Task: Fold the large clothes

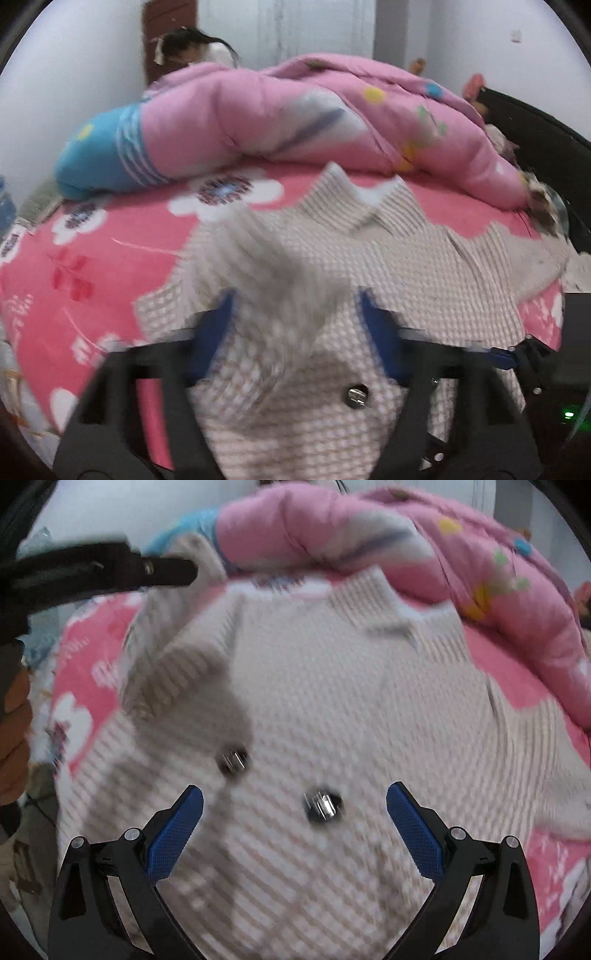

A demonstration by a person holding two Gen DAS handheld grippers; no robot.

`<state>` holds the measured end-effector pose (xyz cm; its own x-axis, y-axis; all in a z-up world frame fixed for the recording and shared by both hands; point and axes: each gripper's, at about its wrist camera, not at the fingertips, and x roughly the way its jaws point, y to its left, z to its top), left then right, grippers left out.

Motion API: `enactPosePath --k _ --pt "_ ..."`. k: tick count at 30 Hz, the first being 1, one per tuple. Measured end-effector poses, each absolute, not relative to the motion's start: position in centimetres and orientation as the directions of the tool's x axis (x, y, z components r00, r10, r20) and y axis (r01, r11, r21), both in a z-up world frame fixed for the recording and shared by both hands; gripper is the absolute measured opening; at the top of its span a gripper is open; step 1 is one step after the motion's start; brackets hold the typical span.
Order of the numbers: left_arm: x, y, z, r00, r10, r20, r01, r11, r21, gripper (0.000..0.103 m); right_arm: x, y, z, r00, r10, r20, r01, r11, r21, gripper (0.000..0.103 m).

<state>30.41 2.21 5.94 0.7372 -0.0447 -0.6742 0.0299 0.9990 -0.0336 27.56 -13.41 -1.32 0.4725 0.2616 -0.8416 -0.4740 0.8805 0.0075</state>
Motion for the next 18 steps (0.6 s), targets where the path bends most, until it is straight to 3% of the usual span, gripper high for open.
enactPosePath --k 5,13,18 --pt "28.4 0.6 3.2 0.71 -0.098 -0.697 0.093 0.995 -0.046 0.086 27.8 -14.9 -6.0 0.386 0.227 -0.894 -0.465 0.885 0.024 0.097" --pt "26.1 7.7 0.1 0.684 -0.099 -0.723 -0.047 0.983 -0.178 0.09 27.3 -16.2 -7.0 0.393 0.266 -0.88 -0.465 0.883 0.059 0.097" --pt "26.0 10.7 -2.5 0.651 -0.011 -0.759 -0.142 0.981 -0.136 0.09 26.2 -16.9 -6.8 0.395 0.274 -0.877 -0.49 0.87 0.051 0.097"
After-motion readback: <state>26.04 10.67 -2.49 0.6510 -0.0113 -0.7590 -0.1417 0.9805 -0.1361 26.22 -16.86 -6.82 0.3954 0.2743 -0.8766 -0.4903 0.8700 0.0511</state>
